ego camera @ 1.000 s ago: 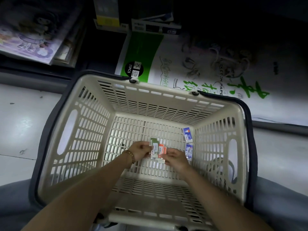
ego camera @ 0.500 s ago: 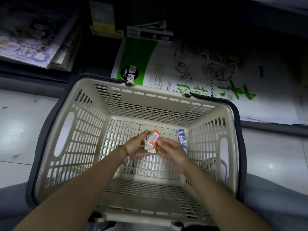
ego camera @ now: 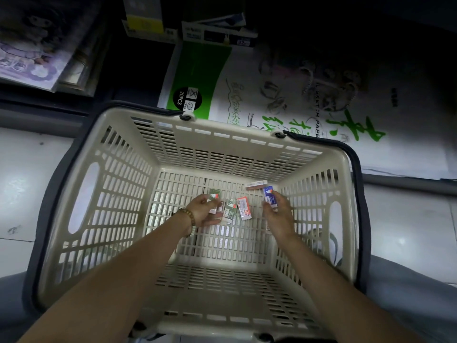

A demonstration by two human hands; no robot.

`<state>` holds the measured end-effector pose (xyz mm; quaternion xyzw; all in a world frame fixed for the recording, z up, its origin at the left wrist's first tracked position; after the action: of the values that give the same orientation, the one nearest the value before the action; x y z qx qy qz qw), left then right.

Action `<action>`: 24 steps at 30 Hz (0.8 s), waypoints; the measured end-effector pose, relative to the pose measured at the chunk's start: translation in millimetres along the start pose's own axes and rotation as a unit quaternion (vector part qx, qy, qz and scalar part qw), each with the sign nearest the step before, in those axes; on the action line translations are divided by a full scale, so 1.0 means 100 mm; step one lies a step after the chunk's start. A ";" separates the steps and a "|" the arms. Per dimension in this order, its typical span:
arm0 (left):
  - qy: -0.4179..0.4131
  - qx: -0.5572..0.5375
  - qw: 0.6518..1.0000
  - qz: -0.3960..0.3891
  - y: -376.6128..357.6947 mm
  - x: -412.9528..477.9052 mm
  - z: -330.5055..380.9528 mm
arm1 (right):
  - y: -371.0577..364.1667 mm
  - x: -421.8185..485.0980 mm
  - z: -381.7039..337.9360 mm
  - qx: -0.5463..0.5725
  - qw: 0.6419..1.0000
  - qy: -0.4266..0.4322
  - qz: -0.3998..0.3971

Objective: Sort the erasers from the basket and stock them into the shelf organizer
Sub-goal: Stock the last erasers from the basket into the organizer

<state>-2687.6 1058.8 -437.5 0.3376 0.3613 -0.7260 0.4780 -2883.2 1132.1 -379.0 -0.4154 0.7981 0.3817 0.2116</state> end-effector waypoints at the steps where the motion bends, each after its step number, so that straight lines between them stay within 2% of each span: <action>1: 0.002 0.021 1.000 0.009 0.03 0.02 -0.01 | -0.06 0.02 0.01 -0.017 1.000 -0.004 -0.023; 4: 0.007 0.067 0.997 0.021 0.07 0.06 -0.04 | -0.30 -0.04 -0.01 -0.086 0.993 0.016 -0.085; 7: -0.001 0.077 0.997 0.017 0.07 0.08 -0.04 | -0.38 -0.13 0.05 -0.063 0.988 0.022 -0.137; 11: 0.000 0.081 0.997 0.005 0.01 0.08 -0.04 | -0.18 -0.07 0.09 0.033 0.996 -0.044 -0.063; 15: 0.014 0.058 0.998 0.005 -0.05 0.09 -0.07 | -0.32 -0.02 0.06 0.037 0.998 -0.056 -0.018; 20: 0.024 0.035 0.999 0.012 -0.07 0.15 -0.13 | -0.43 -0.08 0.24 0.152 0.979 -0.126 0.056; 24: 0.012 0.042 0.999 0.012 -0.10 0.18 -0.09 | -0.41 0.03 0.27 0.091 0.985 -0.143 0.042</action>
<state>-2701.6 1060.6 -455.4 0.3706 0.3320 -0.7305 0.4678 -2850.3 1137.1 -416.0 -0.3015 0.8077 0.3719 0.3441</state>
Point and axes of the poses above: each hand's wrist, its own x-axis towards the middle knuckle, its own y-axis out of the back of the hand, z = x × y, the point moved 7 cm from there along x, towards the middle knuckle, and after that the axes turned 6 degrees about -y, right-handed, at the moved point
